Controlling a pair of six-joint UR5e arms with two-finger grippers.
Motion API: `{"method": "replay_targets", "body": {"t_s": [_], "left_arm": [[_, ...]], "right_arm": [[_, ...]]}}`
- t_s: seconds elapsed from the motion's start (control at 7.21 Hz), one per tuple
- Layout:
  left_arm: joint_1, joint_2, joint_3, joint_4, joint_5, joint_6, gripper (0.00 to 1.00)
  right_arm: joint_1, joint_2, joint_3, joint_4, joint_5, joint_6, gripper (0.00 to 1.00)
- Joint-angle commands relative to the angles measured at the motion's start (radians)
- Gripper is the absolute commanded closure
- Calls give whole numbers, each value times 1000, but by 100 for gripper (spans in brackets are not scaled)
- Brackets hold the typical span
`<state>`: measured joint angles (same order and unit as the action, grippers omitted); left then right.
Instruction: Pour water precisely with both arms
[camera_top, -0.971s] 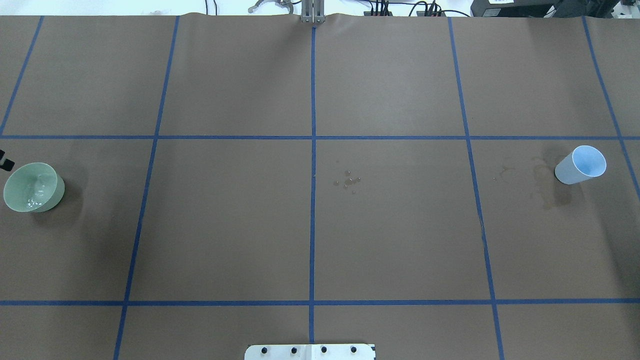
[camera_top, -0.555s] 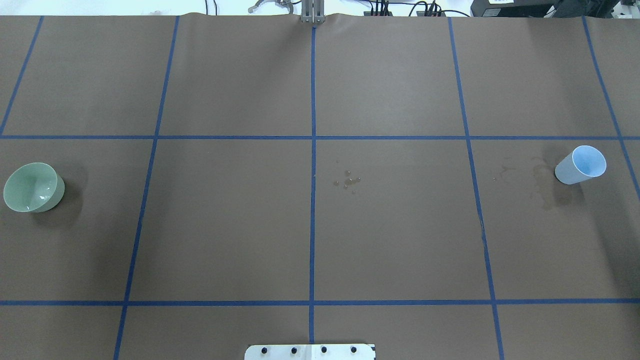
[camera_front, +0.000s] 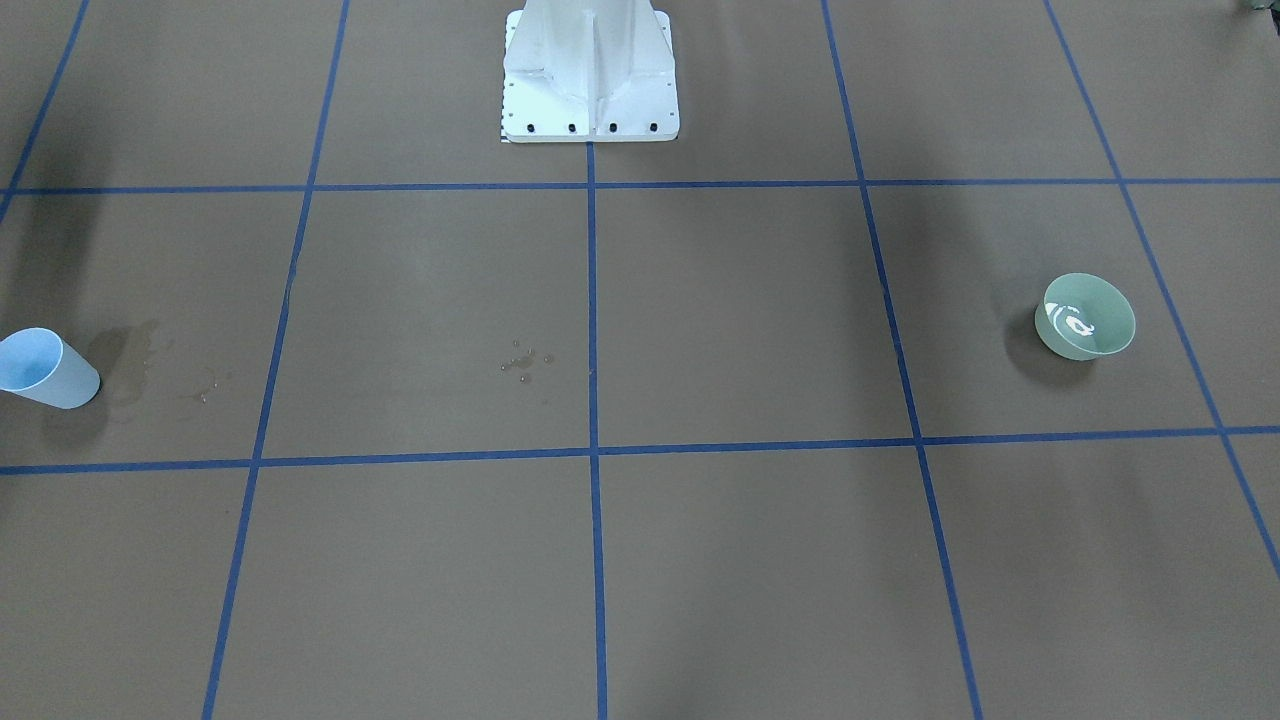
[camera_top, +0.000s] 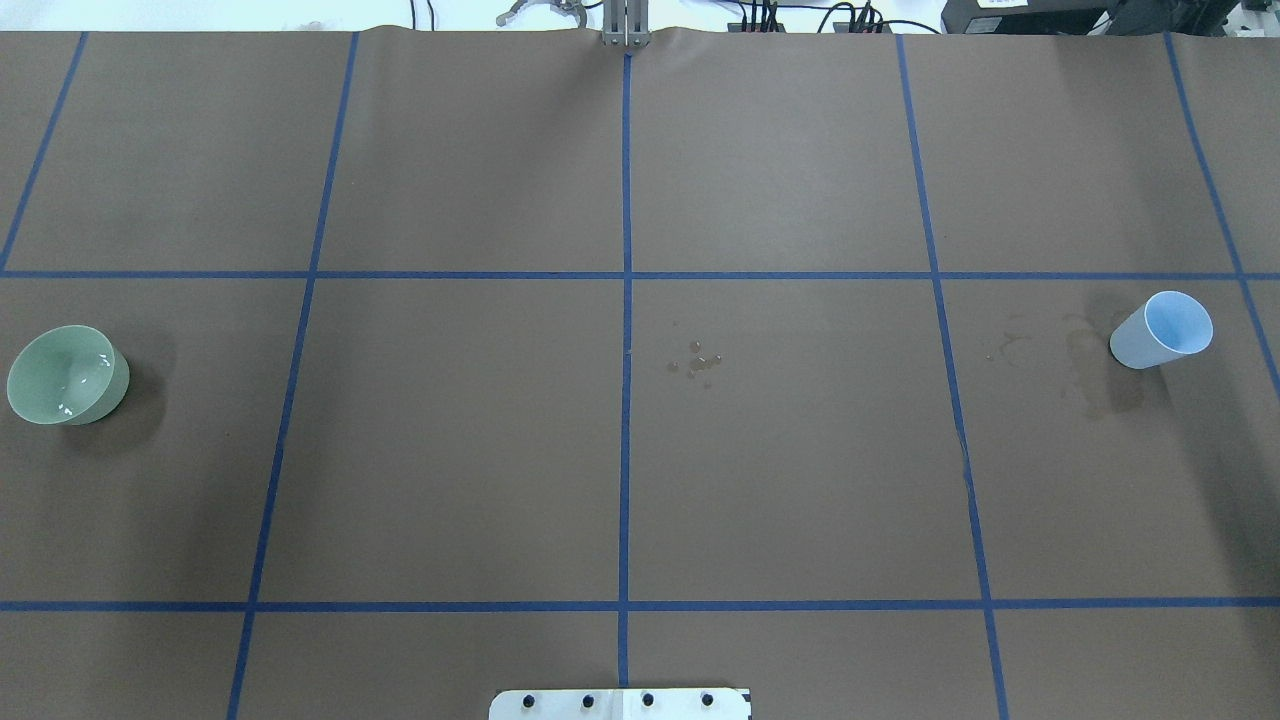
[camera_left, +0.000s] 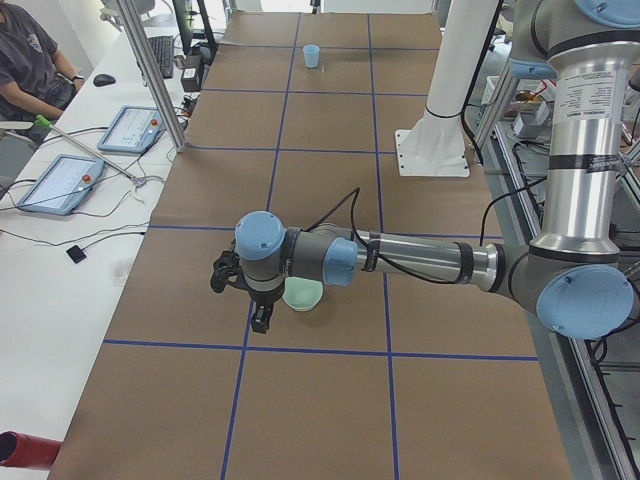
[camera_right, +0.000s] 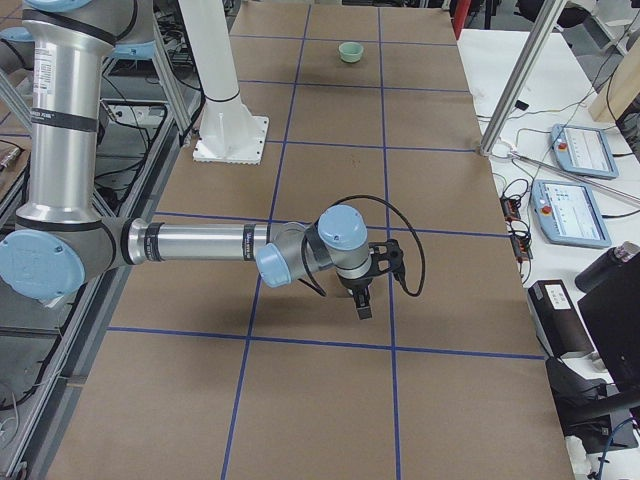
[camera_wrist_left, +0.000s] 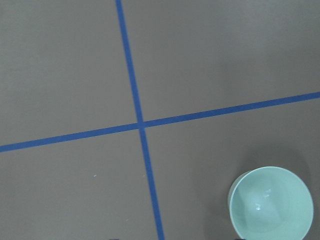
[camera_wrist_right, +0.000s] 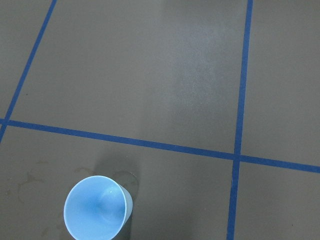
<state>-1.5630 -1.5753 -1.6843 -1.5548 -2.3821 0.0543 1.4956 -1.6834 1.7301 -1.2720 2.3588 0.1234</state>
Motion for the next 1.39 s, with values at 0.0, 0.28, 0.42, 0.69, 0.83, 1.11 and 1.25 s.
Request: {"method": "replay_targets", "body": {"t_s": [0.0, 0.28, 0.42, 0.69, 0.83, 1.11, 1.25], "left_arm": [[-11, -18, -2, 114, -6, -1, 1], [-11, 20, 0, 107, -43, 1, 0], [-12, 18, -12, 105, -40, 1, 0], [-11, 23, -23, 105, -37, 2, 0], [-20, 31, -63, 111, -38, 2, 0], [-15, 54, -72, 110, -38, -1, 0], [-15, 58, -75, 108, -43, 1, 0]], "right_arm": [[32, 98, -3, -273, -4, -166, 0], [37, 145, -4, -360, -4, -179, 0], [37, 146, -13, -359, -10, -179, 0], [41, 107, 34, -360, -4, -177, 0], [41, 111, 28, -359, -9, -166, 0], [40, 94, 26, -350, -6, -154, 0], [40, 109, 22, -355, -13, -151, 0]]}}
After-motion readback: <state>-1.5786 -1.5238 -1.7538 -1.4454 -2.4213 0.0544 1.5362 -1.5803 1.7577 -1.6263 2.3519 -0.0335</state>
